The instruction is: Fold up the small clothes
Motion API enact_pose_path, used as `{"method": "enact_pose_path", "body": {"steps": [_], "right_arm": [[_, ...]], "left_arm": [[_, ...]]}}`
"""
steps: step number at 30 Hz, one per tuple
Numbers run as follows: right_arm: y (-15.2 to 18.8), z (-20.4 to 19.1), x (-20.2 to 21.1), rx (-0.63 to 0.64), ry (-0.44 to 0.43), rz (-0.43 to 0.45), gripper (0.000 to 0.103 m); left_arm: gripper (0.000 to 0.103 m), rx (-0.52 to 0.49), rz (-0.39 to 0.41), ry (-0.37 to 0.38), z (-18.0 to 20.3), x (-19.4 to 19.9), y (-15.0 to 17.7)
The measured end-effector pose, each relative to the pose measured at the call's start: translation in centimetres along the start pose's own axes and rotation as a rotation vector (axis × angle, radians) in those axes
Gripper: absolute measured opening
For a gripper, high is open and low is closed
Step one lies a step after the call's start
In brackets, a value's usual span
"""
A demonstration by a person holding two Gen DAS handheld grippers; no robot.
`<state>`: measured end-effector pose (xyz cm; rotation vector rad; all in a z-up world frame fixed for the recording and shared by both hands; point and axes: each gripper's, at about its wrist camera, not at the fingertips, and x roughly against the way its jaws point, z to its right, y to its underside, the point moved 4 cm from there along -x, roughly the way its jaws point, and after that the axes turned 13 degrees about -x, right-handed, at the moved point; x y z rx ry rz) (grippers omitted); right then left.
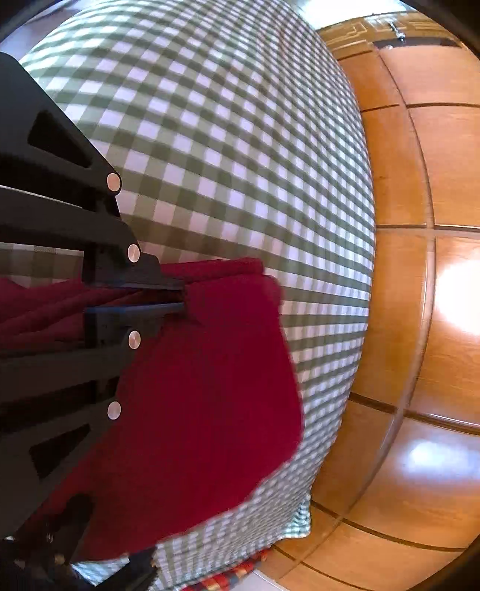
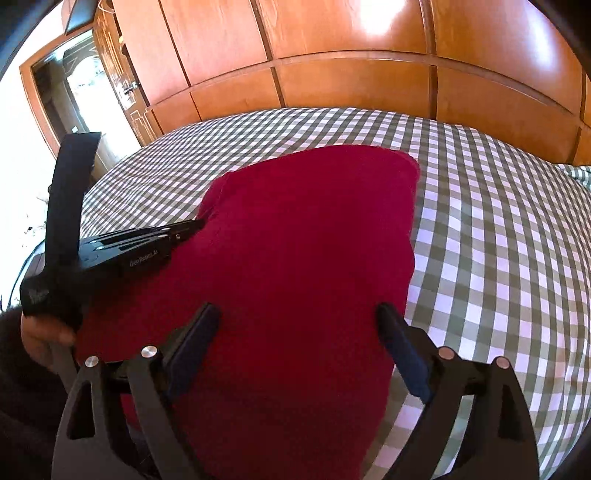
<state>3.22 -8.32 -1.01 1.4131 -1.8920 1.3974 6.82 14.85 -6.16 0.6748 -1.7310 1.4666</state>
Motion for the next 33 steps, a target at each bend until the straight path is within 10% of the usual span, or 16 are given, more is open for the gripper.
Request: {"method": "enact_pose_path", "body": {"steps": [9,33], "right_arm": [[0.1,1.5,0.1,-0.064,-0.03,-0.015,0.092],[-1.8,6.0,3.3,-0.313,-0.197,-0.121,0.098]], "left_arm": [[0.052,-0.027,0.07,-0.018,1.0,4.6,-0.6],[0.053,0.012,0.073,0.187,-0.7,4.7,2.0]]}}
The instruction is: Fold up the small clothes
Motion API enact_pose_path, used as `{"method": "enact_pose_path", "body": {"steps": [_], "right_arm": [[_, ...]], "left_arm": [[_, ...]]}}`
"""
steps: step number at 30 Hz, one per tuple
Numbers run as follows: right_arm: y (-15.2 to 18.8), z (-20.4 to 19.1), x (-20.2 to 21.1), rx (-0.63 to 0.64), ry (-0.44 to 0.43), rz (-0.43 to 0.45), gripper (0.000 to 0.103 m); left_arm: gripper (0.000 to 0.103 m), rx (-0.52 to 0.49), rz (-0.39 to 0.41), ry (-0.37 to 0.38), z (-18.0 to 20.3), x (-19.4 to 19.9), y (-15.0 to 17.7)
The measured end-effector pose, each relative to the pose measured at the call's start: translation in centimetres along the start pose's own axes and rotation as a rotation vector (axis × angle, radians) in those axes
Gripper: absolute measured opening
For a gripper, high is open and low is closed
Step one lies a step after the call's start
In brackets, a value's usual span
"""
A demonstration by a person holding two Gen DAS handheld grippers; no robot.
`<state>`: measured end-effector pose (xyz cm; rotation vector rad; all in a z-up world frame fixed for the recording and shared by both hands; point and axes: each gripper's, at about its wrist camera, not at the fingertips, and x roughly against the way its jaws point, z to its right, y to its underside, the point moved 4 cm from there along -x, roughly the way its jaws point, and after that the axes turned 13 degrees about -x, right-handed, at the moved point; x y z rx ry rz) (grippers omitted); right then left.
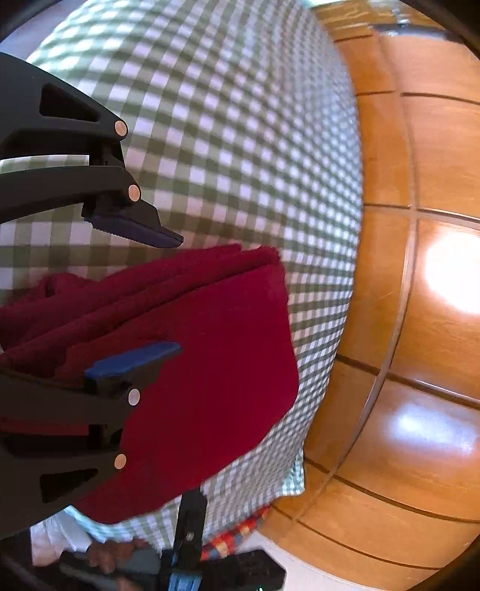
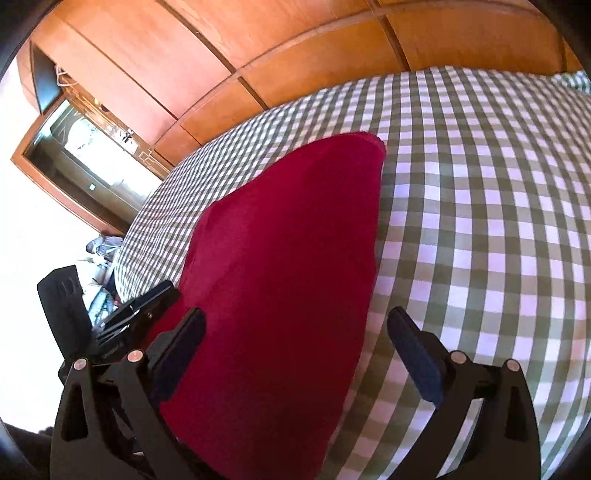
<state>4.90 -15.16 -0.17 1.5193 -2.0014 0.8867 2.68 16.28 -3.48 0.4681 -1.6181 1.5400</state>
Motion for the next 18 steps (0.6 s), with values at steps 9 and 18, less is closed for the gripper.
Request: {"method": "enact_pose_path", "body": {"steps": [9,18], "right_arm": [[-0.1,0.2,-3.6,-0.044,-0.079,-0.124,0.098],[0.2,-0.3,-6.1,-0.035,-0.132,-0.159,0.087]], "left_arm": [[0.062,0.142,-0.011,0.226,-2.8,-1.3,0.6],[0.055,0.233,-0.057,0.415,-1.6,-4.5,1.3]]}}
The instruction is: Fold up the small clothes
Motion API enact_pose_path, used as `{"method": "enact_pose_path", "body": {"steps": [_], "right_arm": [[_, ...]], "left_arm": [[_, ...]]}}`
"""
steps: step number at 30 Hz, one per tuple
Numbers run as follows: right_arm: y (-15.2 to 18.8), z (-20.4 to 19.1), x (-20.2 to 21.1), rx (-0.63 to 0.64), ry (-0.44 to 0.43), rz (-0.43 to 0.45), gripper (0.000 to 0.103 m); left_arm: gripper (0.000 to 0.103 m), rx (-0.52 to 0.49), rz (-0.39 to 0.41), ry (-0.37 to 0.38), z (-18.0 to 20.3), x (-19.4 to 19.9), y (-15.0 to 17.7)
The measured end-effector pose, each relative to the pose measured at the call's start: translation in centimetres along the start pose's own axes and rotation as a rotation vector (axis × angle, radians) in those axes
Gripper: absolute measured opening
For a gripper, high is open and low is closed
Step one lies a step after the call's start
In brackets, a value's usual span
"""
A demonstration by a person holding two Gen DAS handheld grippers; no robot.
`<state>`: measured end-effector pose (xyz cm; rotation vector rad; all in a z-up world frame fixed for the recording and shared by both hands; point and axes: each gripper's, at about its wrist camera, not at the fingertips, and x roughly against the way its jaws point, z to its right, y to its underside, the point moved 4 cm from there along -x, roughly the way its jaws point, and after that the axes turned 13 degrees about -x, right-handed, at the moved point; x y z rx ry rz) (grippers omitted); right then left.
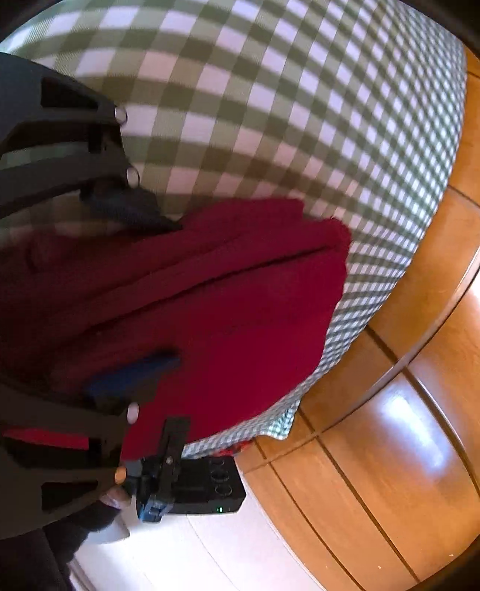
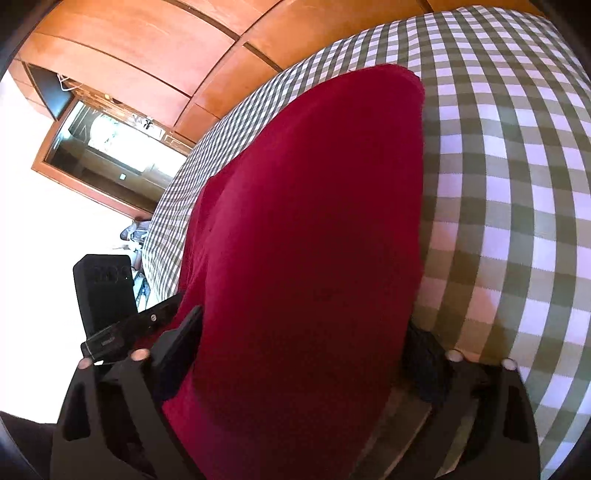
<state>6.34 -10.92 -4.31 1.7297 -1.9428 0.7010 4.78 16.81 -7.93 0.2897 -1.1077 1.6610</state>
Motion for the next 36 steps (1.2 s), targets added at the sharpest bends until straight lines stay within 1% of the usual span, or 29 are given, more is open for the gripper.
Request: {"method": "enact_pose_path", "body": {"steps": [1,2,3,4,5,7,9,11,14,16,17,19,22,25,27,28,29,30,31,32,33,34,35,36], "right_arm": [[0.2,-0.1,0.1,0.009,0.002,0.003,0.08],[0.3,-0.2,0.1,0.014,0.002,0.009,0.072],[0.5,-0.3,0.4,0.019,-0.005,0.021,0.068],[0.7,-0.5,0.6,0.02,-0.016,0.033,0.059],[1.0,-0.7,1.2,0.021,-0.027,0.052,0.053],[1.8,-1.0,2.6,0.036,-0.041,0.082,0.049],[2.6,-1.0,4.0,0.043,-0.04,0.111,0.048],[3.1,-0.5,5.7,0.038,-0.041,0.147,0.048],[3.5,1.1,9.7,0.02,-0.033,0.227,0.048],[3.4,2.5,12.9,0.007,-0.019,0.293,0.048],[3.3,3.4,14.9,0.0,-0.005,0.336,0.048],[2.7,4.8,17.9,-0.013,0.02,0.4,0.048],[1.6,7.2,22.1,-0.038,0.066,0.492,0.048],[-0.1,9.9,25.4,-0.072,0.123,0.572,0.048],[-1.2,11.8,26.9,-0.107,0.16,0.615,0.048],[-1.7,13.2,27.4,-0.126,0.189,0.633,0.05],[-1.9,14.2,27.6,-0.142,0.212,0.644,0.054],[-2.3,16.1,27.8,-0.181,0.255,0.655,0.054],[-2.5,18.0,27.8,-0.214,0.294,0.651,0.057],[-2.6,20.6,26.9,-0.274,0.36,0.624,0.063],[-2.6,22.3,26.0,-0.321,0.385,0.599,0.068],[-2.3,24.0,25.1,-0.364,0.387,0.589,0.072],[-2.0,24.7,24.8,-0.381,0.367,0.601,0.079],[-1.5,25.3,24.8,-0.391,0.327,0.632,0.08]], "left_arm": [[0.047,0.005,0.009,0.015,0.2,0.0,0.1],[0.043,0.004,0.019,0.027,0.3,0.0,0.1],[0.039,-0.009,0.032,0.029,0.7,0.1,0.1],[0.036,-0.024,0.042,0.025,1.2,0.3,0.1],[0.036,-0.037,0.05,0.023,1.6,0.4,0.1],[0.034,-0.075,0.071,0.037,3.2,0.8,-0.2],[0.034,-0.105,0.081,0.073,5.0,0.7,-0.6],[0.034,-0.139,0.072,0.096,6.8,0.1,-0.9],[0.034,-0.197,0.051,0.149,10.1,-1.9,-2.1],[0.034,-0.242,0.037,0.195,13.0,-3.9,-3.5],[0.034,-0.261,0.031,0.207,14.1,-4.8,-4.2],[0.034,-0.326,0.01,0.238,17.6,-7.7,-6.1],[0.034,-0.423,-0.019,0.25,22.3,-11.8,-8.4],[0.034,-0.503,-0.049,0.245,26.6,-16.5,-11.2],[0.035,-0.504,-0.08,0.228,28.7,-20.2,-12.7],[0.038,-0.507,-0.097,0.219,29.5,-21.8,-13.2],[0.04,-0.521,-0.114,0.183,30.2,-23.5,-13.4],[0.04,-0.531,-0.143,0.107,30.5,-25.8,-13.6],[0.04,-0.553,-0.174,0.054,30.8,-27.8,-13.2],[0.04,-0.592,-0.2,-0.01,30.9,-29.3,-12.8],[0.046,-0.665,-0.25,-0.139,30.7,-31.8,-11.8],[0.053,-0.698,-0.272,-0.171,30.7,-33.0,-11.1],[0.056,-0.717,-0.258,-0.178,30.6,-33.5,-10.7],[0.062,-0.735,-0.24,-0.206,30.6,-33.6,-10.6]]}}
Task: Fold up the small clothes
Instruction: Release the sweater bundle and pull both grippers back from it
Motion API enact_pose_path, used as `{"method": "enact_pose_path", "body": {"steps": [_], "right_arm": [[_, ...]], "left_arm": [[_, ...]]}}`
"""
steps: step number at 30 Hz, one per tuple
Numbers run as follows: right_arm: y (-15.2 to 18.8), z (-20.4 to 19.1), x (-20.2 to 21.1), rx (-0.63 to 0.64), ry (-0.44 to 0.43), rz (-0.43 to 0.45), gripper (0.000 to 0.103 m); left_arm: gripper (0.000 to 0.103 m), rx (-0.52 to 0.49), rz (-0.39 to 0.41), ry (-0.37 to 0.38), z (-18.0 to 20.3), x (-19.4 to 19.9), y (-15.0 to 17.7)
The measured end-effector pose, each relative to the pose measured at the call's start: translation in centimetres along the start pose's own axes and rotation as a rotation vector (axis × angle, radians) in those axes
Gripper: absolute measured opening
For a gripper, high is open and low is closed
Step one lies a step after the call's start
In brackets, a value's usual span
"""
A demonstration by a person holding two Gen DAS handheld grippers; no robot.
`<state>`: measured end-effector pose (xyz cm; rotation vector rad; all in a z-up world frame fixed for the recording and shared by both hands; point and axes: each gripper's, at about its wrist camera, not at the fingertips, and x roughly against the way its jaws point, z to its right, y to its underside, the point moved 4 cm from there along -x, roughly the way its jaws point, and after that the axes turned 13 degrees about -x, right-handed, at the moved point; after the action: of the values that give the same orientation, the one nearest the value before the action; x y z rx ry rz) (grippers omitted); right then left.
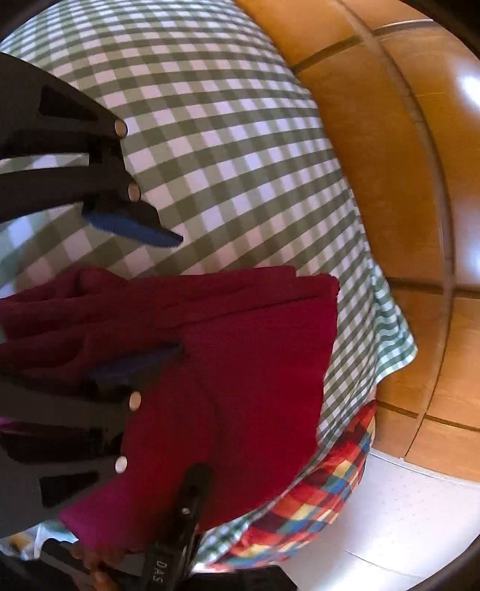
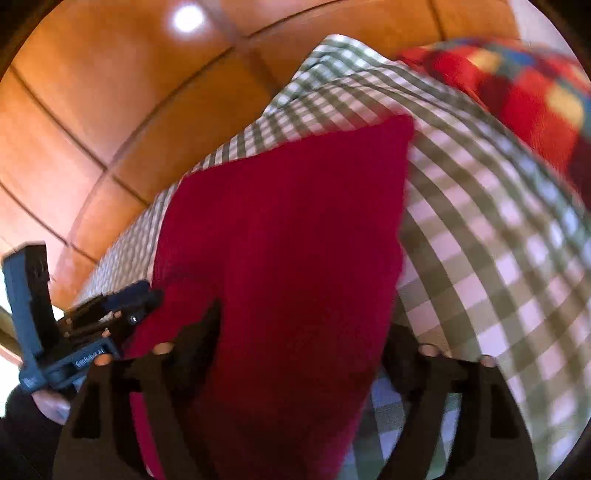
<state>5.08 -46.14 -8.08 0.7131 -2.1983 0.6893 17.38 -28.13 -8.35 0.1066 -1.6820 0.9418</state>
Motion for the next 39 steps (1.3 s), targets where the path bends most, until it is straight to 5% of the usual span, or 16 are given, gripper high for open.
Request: {"method": "enact_pose_path", "body": {"steps": [5,9,13,19,23,30,35,39], "right_arm": [[-1.4,-0.7,1.7,0.034,0.078,0.059,0.086],[-1.4,-4.1,5.6,0.175,0.216,0.237,0.086],[0.5,-6.1,8.7,0.244,0.189,0.307,0.079],[3.8,-6.3,5.7,0.295,0.235,0.205,0.055],[4.4,-4.7,2.9,0.322,0.297,0.232,0.057],[4.5,-5.0,3.8,0.3,0.304,0.247,0.058],[5.1,-5.2,4.7,0.266,0.317,0.241,0.078],[6.2,-5.4,5.3,0.246,0.328,0.233,0.082]], "left_arm": [[0.063,0.064,0.032,0.018,-0.8,1.6,0.6],[0.063,0.052,0.119,-0.103,0.1,5.2,0.7],[0.063,0.029,0.185,-0.173,1.7,7.4,1.2],[0.063,-0.021,0.13,-0.189,3.2,5.9,2.0],[0.063,0.002,0.083,-0.145,3.1,3.4,2.4],[0.063,0.08,0.13,-0.121,2.3,5.5,2.7],[0.063,0.089,0.178,-0.153,2.8,8.0,3.2],[0.063,0.106,0.201,-0.165,2.9,9.7,4.0]]}}
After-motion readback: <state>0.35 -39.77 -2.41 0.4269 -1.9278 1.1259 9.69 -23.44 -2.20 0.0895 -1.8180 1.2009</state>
